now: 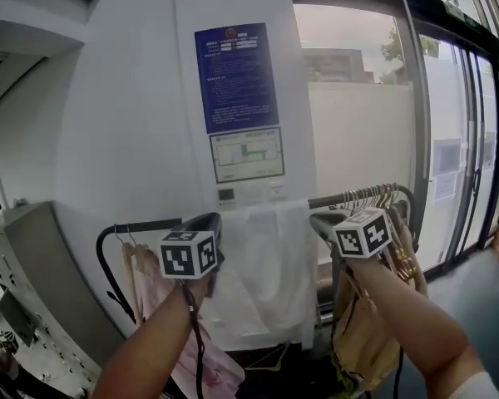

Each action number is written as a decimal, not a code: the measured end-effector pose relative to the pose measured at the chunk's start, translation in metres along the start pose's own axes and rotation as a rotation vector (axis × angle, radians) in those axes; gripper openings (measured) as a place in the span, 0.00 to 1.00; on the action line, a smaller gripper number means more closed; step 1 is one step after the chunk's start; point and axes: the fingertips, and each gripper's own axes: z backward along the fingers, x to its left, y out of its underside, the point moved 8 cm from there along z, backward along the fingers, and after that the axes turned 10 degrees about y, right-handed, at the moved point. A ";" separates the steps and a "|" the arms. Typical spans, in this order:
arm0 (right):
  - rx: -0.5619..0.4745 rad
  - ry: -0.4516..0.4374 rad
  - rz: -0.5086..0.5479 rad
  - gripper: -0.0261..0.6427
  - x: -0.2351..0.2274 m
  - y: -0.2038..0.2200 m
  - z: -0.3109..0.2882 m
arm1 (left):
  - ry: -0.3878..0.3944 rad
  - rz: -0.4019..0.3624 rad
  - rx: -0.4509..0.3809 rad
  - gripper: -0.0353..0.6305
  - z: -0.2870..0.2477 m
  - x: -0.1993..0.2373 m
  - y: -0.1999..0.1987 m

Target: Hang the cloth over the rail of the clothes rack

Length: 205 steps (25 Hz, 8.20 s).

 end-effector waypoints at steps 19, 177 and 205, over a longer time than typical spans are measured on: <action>-0.003 0.044 -0.055 0.14 -0.006 0.022 -0.041 | -0.151 0.008 0.059 0.22 -0.018 -0.002 0.071; 0.061 0.251 -0.199 0.06 -0.006 0.192 0.002 | -0.220 0.261 -0.013 0.07 0.096 0.127 0.258; -0.102 0.311 -0.011 0.11 0.096 0.121 0.031 | -0.060 0.158 -0.066 0.06 0.075 0.012 0.180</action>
